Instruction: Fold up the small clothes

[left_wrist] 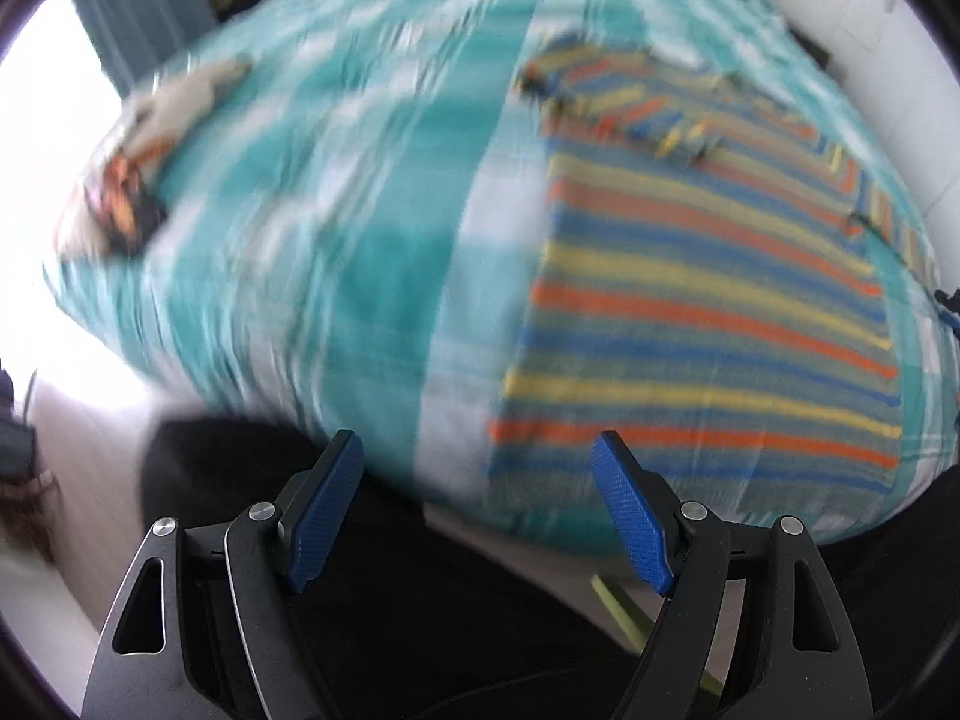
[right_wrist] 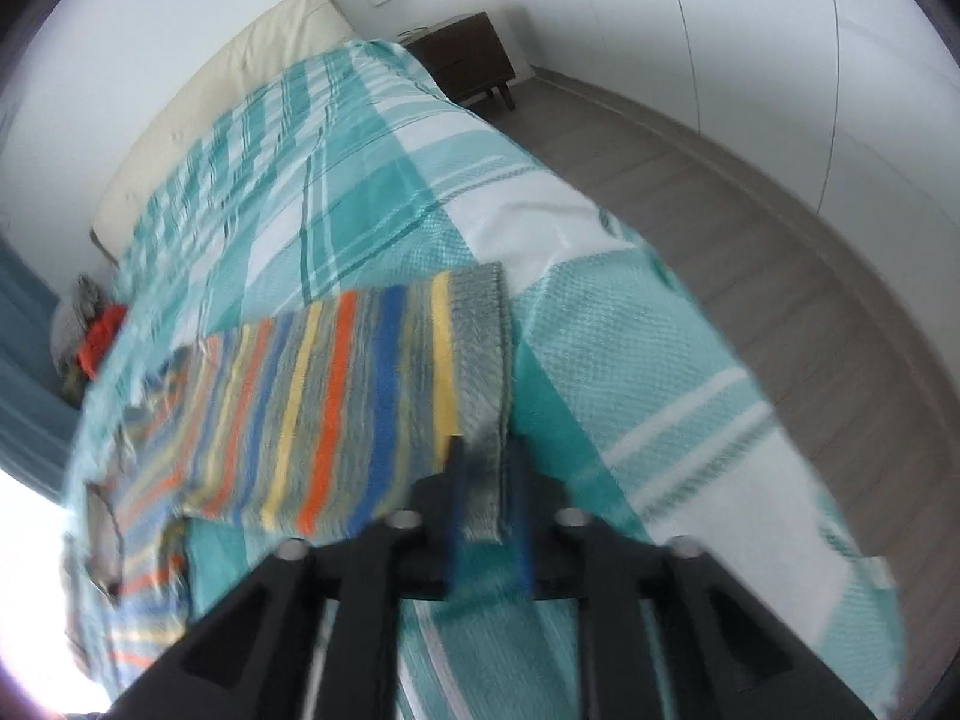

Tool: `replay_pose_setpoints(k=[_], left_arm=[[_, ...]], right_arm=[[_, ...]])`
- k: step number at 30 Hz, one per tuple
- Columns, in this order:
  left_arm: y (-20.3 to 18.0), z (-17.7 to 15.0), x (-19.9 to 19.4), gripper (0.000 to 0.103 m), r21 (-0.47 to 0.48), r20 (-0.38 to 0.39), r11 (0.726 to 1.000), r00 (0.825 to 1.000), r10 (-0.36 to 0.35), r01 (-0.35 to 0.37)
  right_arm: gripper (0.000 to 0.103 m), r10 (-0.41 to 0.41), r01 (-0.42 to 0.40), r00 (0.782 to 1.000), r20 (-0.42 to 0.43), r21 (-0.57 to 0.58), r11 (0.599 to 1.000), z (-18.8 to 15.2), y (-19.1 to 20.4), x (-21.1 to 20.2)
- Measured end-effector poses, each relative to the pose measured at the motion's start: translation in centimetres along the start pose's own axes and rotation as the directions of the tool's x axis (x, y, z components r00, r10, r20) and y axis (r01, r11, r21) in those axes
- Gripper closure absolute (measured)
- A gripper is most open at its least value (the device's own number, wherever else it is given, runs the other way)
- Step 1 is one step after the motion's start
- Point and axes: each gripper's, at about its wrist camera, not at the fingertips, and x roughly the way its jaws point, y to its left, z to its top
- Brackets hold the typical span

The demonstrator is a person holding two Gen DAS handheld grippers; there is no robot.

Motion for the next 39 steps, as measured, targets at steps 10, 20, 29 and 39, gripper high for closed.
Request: replay_pose_setpoints(k=[10, 20, 29, 39], left_arm=[[-11.1, 14.3, 1.2, 0.006, 0.402, 0.120, 0.873, 0.930, -0.348, 0.275], [-16.2, 18.6, 16.9, 0.084, 0.473, -0.010, 0.876, 0.995, -0.094, 0.088], [11.1, 23.4, 13.2, 0.098, -0.386, 0.131, 0.921, 0.991, -0.008, 0.059], [18.8, 20.2, 19.7, 0.098, -0.556, -0.035, 0.831, 0.999, -0.033, 0.008]], right_arm=[[0.038, 0.073, -0.066, 0.995, 0.067, -0.109, 0.992, -6.7, 3.3, -8.8], [0.038, 0.164, -0.162, 0.986, -0.009, -0.225, 0.961, -15.1, 9.2, -9.2], [0.037, 0.178, -0.173, 0.984, -0.009, -0.286, 0.943, -15.7, 10.1, -8.9], [0.038, 0.162, -0.173, 0.985, -0.059, -0.311, 0.935, -16.4, 11.2, -7.2]])
